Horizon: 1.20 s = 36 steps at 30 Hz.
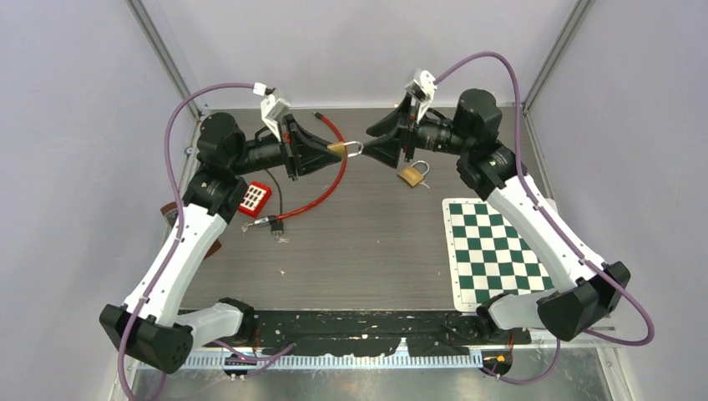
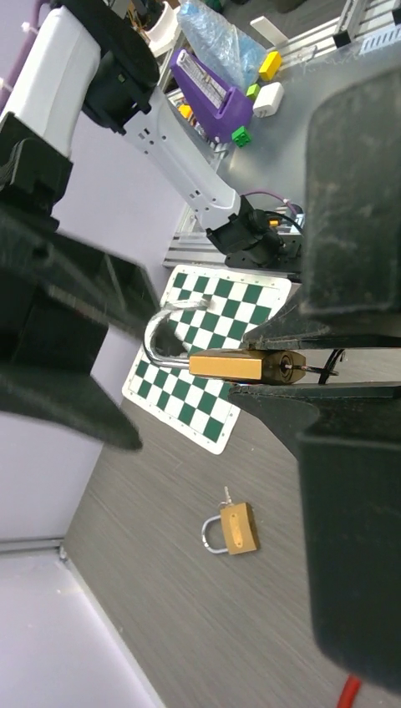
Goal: Lock with the key
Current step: Lock the lock.
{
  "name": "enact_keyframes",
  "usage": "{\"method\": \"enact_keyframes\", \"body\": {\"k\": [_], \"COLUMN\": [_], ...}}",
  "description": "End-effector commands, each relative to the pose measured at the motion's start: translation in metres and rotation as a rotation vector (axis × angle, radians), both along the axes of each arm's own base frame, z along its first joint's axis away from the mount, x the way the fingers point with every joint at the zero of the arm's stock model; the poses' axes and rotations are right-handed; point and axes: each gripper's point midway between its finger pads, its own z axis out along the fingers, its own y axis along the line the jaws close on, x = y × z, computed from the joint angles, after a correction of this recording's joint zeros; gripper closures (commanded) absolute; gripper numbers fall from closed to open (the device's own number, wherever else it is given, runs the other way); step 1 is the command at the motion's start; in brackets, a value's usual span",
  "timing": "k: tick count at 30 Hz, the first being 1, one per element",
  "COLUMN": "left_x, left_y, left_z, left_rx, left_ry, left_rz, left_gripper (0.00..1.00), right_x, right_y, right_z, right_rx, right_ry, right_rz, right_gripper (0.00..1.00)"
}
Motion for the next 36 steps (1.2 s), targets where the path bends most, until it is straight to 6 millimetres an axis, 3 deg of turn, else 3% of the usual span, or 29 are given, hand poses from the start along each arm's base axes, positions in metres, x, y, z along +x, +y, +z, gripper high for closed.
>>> {"method": "enact_keyframes", "body": {"k": [1, 8, 13, 17, 24, 30, 36], "left_x": [0.002, -0.003, -0.008, -0.012, -0.004, -0.002, 0.006], "left_y": [-0.002, -0.002, 0.000, 0.002, 0.003, 0.004, 0.007], "left_z": [0.014, 0.014, 0.023, 0.022, 0.018, 0.026, 0.028], "left_rx": [-0.028, -0.027, -0.048, -0.047, -0.018, -0.031, -0.026], "left_ry": [0.040, 0.045, -0.036, -0.106, -0.150, -0.187, -0.170], "left_rz": [-0.017, -0.039, -0.045, -0.048, -0.011, 0.008, 0.055], "left_gripper": [1.00, 1.00, 1.00, 1.00, 1.00, 1.00, 1.00], "right_x": [-0.051, -0.058, -0.045, -0.034, -0.035, -0.011, -0.010], "right_y": [-0.001, 0.001, 0.002, 0.005, 0.007, 0.015, 0.019], "right_z": [0.039, 0.037, 0.037, 0.050, 0.077, 0.054, 0.035], "right_rx": [0.097, 0.074, 0.077, 0.142, 0.287, 0.228, 0.185], "right_ry": [-0.266, -0.286, -0.238, -0.143, 0.048, 0.235, 0.286], "right_rz": [0.261, 0.305, 0.242, 0.187, 0.178, 0.100, 0.109], "right_gripper": [0.38, 0.35, 0.32, 0.29, 0.20, 0.22, 0.31]}}
